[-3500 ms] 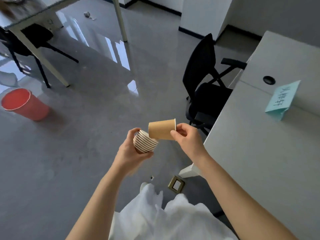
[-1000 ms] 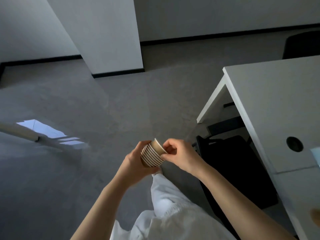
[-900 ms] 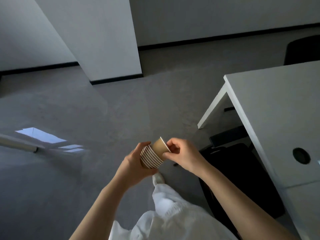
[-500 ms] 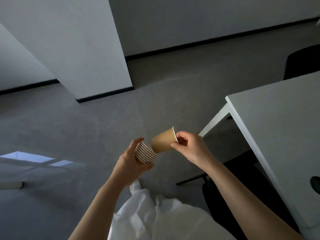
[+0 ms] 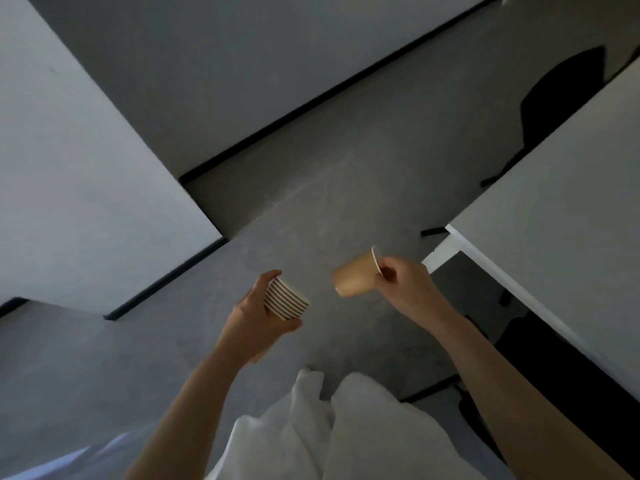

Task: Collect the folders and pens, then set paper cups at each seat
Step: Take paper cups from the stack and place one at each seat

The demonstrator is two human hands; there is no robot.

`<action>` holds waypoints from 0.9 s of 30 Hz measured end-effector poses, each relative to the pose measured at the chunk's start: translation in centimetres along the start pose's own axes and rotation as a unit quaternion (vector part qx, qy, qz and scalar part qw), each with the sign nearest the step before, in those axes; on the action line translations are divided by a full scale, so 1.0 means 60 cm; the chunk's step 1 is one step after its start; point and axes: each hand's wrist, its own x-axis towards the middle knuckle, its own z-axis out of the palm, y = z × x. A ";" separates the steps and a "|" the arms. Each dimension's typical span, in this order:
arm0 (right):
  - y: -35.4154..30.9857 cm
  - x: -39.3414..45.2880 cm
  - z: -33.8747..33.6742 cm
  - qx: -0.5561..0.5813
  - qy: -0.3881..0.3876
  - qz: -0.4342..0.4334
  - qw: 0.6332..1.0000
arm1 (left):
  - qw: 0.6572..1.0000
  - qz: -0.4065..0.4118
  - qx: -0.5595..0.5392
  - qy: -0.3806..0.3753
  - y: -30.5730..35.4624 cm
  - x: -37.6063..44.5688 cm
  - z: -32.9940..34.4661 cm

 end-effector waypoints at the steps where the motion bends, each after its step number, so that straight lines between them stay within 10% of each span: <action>1: -0.001 0.016 -0.007 0.001 0.019 0.013 1.000 | 1.000 0.007 0.007 -0.013 0.005 0.033 -0.011; 27: 0.198 0.419 -0.295 0.074 0.189 0.301 0.932 | 0.960 0.143 0.042 -0.235 0.422 0.667 0.104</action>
